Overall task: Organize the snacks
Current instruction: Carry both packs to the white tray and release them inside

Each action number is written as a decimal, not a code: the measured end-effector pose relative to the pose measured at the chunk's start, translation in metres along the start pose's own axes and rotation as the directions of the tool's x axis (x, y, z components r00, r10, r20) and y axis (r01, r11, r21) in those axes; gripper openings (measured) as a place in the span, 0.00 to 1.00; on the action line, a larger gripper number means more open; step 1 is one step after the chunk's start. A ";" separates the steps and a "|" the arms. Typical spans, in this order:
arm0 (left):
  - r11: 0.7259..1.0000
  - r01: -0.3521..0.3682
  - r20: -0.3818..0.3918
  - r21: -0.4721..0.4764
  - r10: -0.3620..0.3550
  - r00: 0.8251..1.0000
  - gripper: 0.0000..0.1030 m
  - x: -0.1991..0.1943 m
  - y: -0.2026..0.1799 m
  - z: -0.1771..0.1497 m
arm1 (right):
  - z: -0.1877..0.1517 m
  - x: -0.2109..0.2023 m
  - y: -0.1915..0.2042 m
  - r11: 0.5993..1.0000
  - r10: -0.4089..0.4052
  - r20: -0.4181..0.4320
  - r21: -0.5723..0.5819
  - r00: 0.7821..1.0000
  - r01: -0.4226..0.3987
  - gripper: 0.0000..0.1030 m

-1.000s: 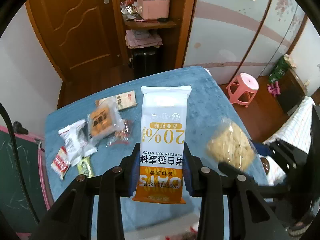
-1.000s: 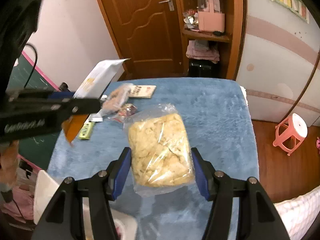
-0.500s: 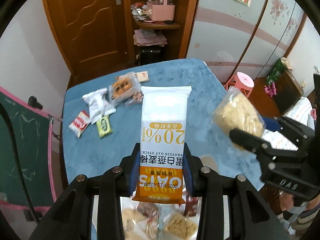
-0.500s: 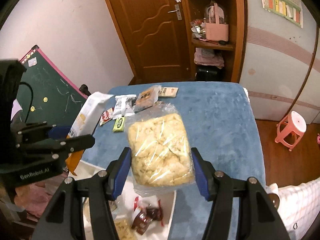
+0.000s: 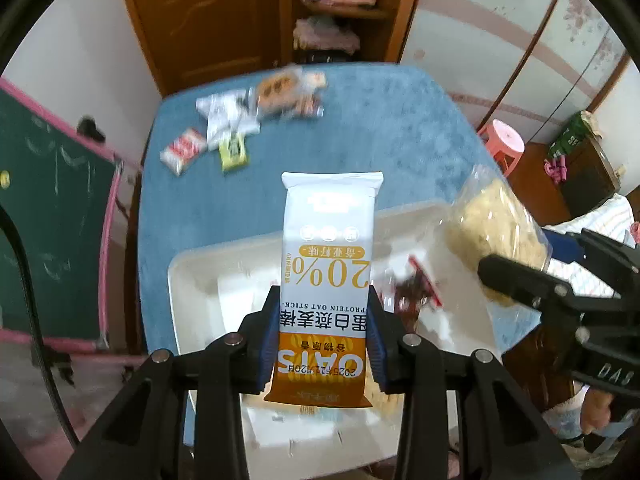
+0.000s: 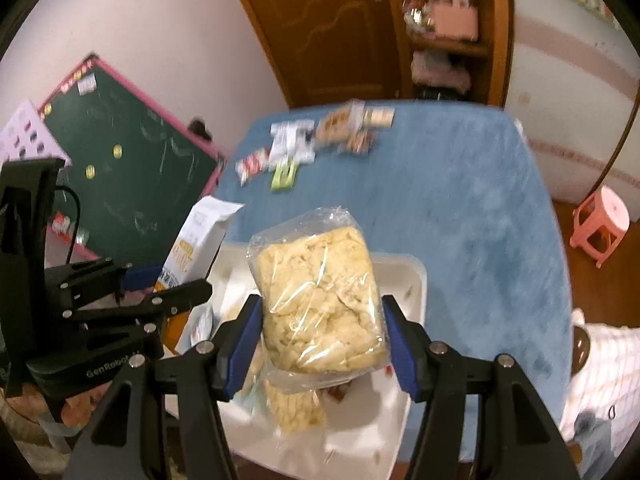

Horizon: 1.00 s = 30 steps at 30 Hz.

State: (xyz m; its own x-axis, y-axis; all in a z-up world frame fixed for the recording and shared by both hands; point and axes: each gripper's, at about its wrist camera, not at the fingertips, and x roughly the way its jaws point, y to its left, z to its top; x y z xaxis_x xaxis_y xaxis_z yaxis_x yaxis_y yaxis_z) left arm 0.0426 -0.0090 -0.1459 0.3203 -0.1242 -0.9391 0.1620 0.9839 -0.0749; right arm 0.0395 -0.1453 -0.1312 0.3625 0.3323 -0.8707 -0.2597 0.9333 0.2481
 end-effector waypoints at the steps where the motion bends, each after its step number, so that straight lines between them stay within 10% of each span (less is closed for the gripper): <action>1: 1.000 -0.005 -0.018 -0.011 0.004 1.000 0.35 0.006 0.002 -0.007 | -0.005 0.004 0.001 1.000 -0.001 -0.013 -0.002 1.000 0.001 0.57; 30: 0.995 -0.075 -0.176 -0.066 0.062 0.982 0.39 0.079 0.031 -0.073 | -0.040 0.087 0.011 0.997 -0.075 -0.202 0.016 0.977 0.080 0.59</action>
State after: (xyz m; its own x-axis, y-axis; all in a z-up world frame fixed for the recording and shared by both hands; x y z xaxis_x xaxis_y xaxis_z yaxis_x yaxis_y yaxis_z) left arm 0.0050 0.0207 -0.2468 0.1607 -0.0381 -0.9863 0.0756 0.9968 -0.0262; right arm 0.0327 -0.1120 -0.2212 0.1928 0.2269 -0.9547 -0.2158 0.9589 0.1843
